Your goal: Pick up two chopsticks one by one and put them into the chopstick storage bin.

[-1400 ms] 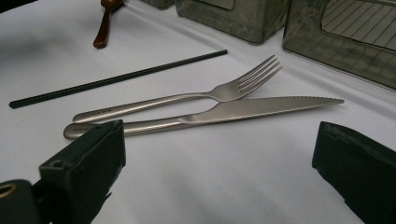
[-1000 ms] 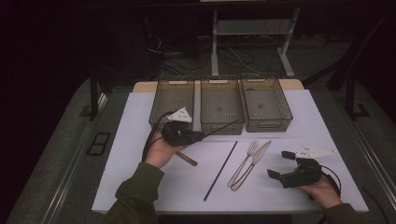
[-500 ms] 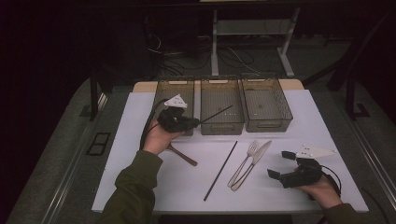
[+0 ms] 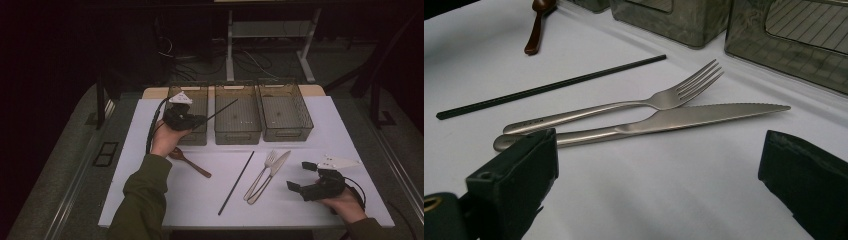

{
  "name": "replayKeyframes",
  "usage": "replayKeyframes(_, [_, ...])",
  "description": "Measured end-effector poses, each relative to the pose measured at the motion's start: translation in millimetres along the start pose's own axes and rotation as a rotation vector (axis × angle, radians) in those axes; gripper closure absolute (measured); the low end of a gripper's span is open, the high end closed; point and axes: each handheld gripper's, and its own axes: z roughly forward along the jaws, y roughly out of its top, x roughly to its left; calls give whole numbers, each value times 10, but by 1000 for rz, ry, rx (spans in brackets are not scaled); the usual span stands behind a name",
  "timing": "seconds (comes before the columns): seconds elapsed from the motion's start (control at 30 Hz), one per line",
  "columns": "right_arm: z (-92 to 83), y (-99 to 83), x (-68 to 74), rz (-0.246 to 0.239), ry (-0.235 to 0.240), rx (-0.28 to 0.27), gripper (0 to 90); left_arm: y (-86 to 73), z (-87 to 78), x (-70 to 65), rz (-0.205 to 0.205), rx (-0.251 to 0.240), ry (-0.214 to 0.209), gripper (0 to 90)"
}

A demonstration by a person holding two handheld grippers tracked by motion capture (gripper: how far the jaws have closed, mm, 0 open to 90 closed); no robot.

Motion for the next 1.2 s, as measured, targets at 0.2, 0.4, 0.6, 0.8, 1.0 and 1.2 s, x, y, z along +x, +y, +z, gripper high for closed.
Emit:
replayKeyframes(0.2, [-4,0,-1,4,0,-2,23,39,17,84,-13,-1,27,851])
replayKeyframes(0.4, [-4,-1,-5,5,0,-3,23,54,43,183,-22,7,65,851])
replayKeyframes(0.6, [-6,-1,-6,6,0,-3,23,41,88,279,-32,21,104,851])
replayKeyframes(0.8, [-12,-2,-14,6,1,-5,23,-5,94,407,-54,26,143,850])
replayKeyframes(1.0, [-13,-3,-18,6,1,-7,23,-59,66,532,-81,36,188,851])
replayKeyframes(1.2, [-18,-4,-21,11,0,-8,23,-115,42,631,-103,34,212,850])
